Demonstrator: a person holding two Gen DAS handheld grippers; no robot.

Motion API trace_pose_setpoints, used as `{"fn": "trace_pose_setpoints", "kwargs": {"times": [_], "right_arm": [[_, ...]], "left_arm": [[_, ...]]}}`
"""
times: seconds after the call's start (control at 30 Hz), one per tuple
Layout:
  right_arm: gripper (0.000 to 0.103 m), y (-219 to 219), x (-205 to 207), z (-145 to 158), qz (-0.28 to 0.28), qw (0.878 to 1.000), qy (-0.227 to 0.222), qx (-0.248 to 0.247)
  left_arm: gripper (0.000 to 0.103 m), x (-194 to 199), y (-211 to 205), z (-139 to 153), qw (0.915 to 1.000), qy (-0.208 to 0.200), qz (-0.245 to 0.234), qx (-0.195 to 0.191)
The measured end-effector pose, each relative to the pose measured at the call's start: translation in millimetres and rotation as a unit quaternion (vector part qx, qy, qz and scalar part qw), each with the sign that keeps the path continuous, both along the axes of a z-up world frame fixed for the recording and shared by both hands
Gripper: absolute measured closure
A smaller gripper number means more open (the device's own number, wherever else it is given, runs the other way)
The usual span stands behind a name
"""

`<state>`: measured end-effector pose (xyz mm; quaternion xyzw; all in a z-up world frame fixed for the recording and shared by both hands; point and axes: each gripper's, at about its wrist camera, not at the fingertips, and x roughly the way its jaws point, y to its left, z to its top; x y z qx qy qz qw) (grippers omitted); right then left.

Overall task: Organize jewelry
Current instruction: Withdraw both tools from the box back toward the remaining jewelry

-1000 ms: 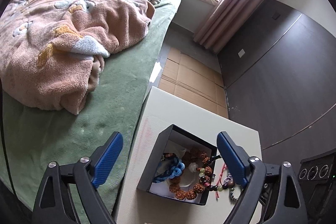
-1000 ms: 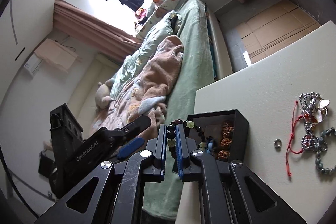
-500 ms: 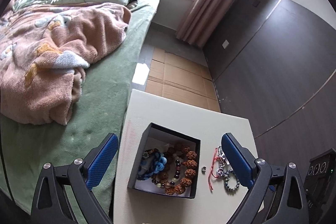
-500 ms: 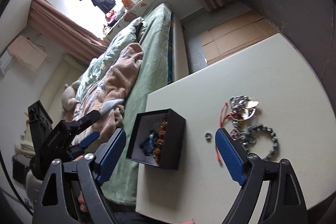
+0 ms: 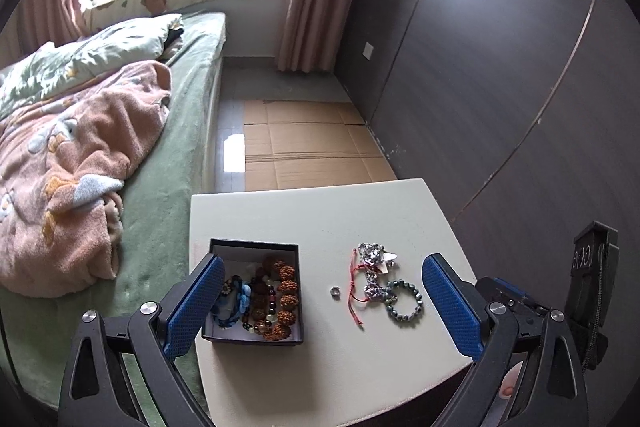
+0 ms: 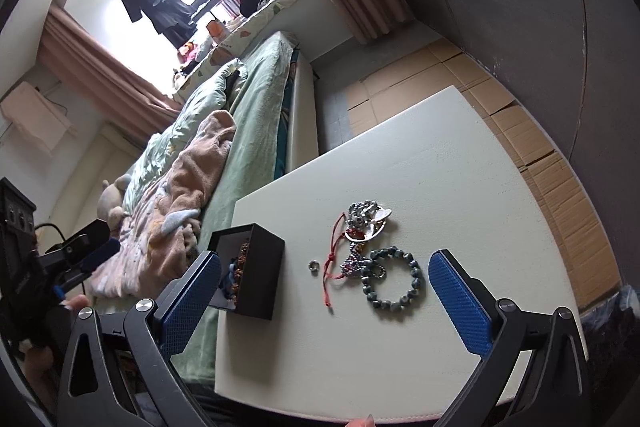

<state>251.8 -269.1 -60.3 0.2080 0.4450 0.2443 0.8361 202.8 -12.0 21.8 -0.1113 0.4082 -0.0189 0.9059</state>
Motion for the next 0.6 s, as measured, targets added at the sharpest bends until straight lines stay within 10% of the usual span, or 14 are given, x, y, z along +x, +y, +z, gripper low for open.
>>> {"fn": "trace_pose_setpoints", "kwargs": {"times": [0.43, 0.6], "right_arm": [[0.000, -41, -3, -9, -0.052, 0.997, 0.020, -0.047], [0.010, -56, 3, -23, -0.071, 0.995, 0.055, -0.036]], "left_arm": [[0.008, 28, -35, -52, 0.9972, 0.034, -0.064, 0.018], [0.036, 41, -46, -73, 0.9942, 0.058, -0.089, 0.015]]}}
